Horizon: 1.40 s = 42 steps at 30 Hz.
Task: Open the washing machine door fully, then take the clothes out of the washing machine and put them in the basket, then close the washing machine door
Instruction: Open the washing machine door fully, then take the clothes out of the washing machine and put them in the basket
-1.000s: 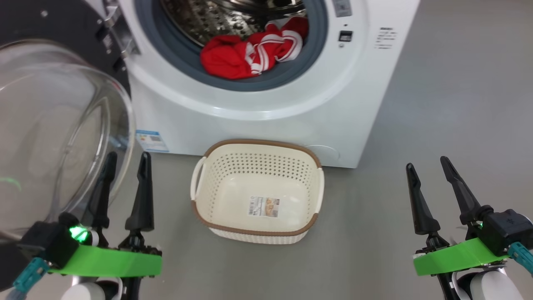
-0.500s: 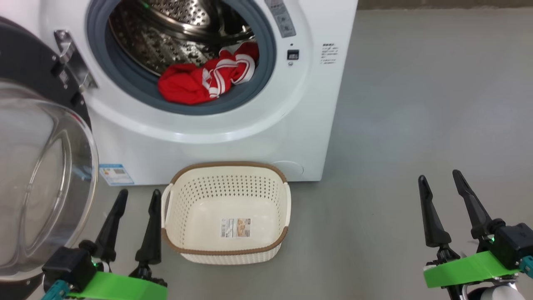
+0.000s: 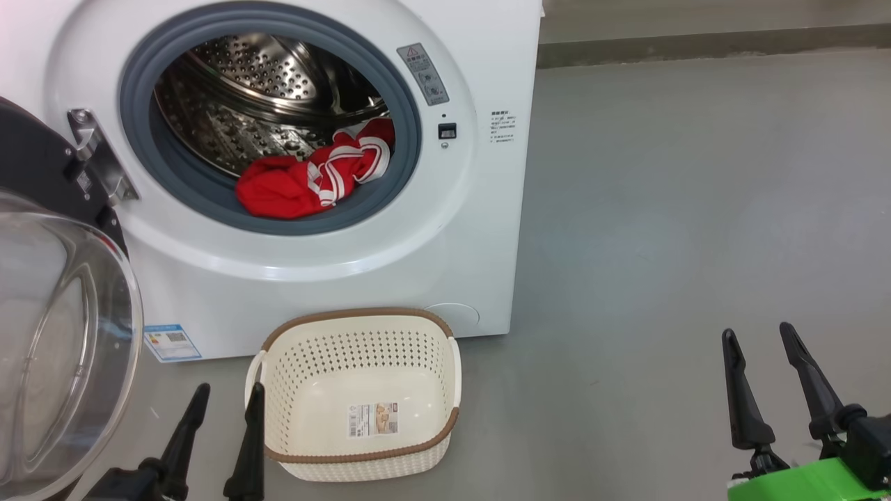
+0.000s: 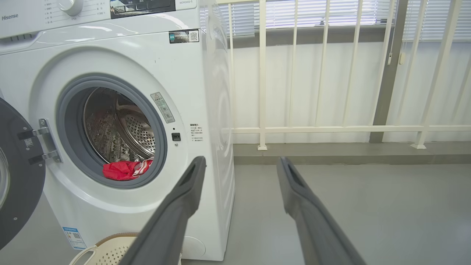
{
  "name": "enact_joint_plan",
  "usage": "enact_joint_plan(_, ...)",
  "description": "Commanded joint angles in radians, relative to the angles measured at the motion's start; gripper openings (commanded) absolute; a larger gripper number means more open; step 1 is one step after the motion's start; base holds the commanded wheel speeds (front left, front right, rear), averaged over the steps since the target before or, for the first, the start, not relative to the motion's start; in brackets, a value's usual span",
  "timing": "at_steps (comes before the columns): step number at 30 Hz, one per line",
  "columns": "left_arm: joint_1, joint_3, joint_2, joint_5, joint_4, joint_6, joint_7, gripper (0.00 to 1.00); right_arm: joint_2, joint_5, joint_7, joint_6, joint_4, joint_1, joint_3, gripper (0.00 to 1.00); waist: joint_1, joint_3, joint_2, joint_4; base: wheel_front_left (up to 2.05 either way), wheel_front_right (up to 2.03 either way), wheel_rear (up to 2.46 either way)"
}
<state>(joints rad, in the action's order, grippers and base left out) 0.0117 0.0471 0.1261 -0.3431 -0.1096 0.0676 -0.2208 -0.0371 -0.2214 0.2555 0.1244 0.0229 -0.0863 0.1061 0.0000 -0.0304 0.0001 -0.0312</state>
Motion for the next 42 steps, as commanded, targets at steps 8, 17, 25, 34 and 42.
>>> enact_joint_plan(8, 0.026, -0.033, 0.032, 0.01, 0.04, -0.024, 0.017, 1.0, -0.013, 0.01, 0.006, 0.006, -0.052, -0.039, 0.002, 1.0, 0.0, -0.021, -0.0001, -0.008, 0.0, 0.0, 0.0)
enact_joint_plan(17, 0.04, -0.034, 0.038, 0.004, 0.056, -0.041, 0.031, 1.0, -0.013, 0.005, 0.006, 0.006, -0.053, -0.05, 0.001, 1.0, 0.0, -0.031, -0.0001, -0.011, 0.0, 0.0, 0.0)
enact_joint_plan(25, 0.033, -0.027, 0.035, 0.012, 0.06, -0.063, 0.032, 1.0, -0.013, 0.012, 0.006, 0.006, -0.051, -0.046, 0.001, 1.0, 0.0, -0.029, -0.0001, -0.003, 0.24, -0.24, 0.0)
enact_joint_plan(34, 0.029, -0.021, 0.037, 0.008, 0.068, -0.066, 0.03, 1.0, -0.013, 0.013, 0.006, 0.006, -0.048, -0.042, -0.008, 1.0, 0.0, -0.024, -0.0001, 0.002, 1.29, -1.29, 0.0)
enact_joint_plan(42, 0.026, -0.024, 0.038, -0.001, 0.078, -0.072, 0.02, 1.0, -0.013, 0.015, 0.006, 0.006, -0.05, -0.038, -0.016, 1.0, 0.0, -0.018, -0.0001, 0.009, 1.88, -1.88, 0.0)
